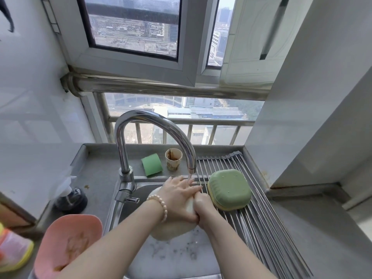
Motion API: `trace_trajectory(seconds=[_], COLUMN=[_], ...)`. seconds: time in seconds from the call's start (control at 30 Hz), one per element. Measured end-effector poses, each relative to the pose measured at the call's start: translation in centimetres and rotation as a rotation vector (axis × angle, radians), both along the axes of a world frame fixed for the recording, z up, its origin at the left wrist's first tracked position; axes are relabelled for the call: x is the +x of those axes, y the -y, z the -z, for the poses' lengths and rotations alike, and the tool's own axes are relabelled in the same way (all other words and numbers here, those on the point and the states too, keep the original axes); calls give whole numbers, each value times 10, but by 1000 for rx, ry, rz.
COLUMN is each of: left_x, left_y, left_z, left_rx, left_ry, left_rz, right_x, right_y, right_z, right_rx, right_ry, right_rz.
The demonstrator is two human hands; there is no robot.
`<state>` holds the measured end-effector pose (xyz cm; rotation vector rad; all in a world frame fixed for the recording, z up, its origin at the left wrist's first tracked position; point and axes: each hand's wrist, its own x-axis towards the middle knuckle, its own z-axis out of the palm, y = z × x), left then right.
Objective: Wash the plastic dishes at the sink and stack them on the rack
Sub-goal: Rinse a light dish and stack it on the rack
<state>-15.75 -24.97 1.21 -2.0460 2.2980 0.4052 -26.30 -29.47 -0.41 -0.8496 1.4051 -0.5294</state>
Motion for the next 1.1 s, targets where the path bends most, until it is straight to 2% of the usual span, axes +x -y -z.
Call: trace_trajectory(seconds=[0.2,0.27,0.3,0.37,0.47,0.5,0.57,0.63,0.73,0.83,0.93,1.0,1.03,1.1], left_x=[6,6,6,11,9,5,5,15,32,34,27,23,20,10], left_y=[-1,-1,-2,-4,-13,-13,-8,-3,-4,-16,-22,-23,-24,-28], left_z=[8,9,9,20,29,27,28,32,42,53,63,66,63,57], left_rx=[-175,-166,-135,-32,120,176,261,341,383,365,208,-30,-122,-211], left_ry=[-156,-199,-263,-509,-1073,-1207,-1317,-1418,-1669,-1748,-1780,-1780,-1778,-1792], left_rz=[-90,-126,-163,-311,-652,-791,-1032,-1181,-1315,-1383,-1376,-1394,-1385,-1336], right_x=[-2,-3,-3,-5,-8,-7,-5,-2,-1,4,-7,-16,-20,-26], right_y=[2,4,5,7,4,0,-11,-20,-29,-33,-31,-31,-31,-28], right_z=[-10,-10,-8,-3,2,5,7,12,20,26,35,27,19,3], right_rx=[-178,-220,-241,-307,-569,-679,-862,-1049,-1402,-1645,-1627,-1437,-1307,-1129], right_ry=[4,-3,-10,-74,-304,-375,-505,-559,-696,-767,-582,-512,-565,-788], right_rz=[-184,-204,-211,-271,-411,-472,-627,-732,-887,-973,-1076,-1157,-1193,-1246])
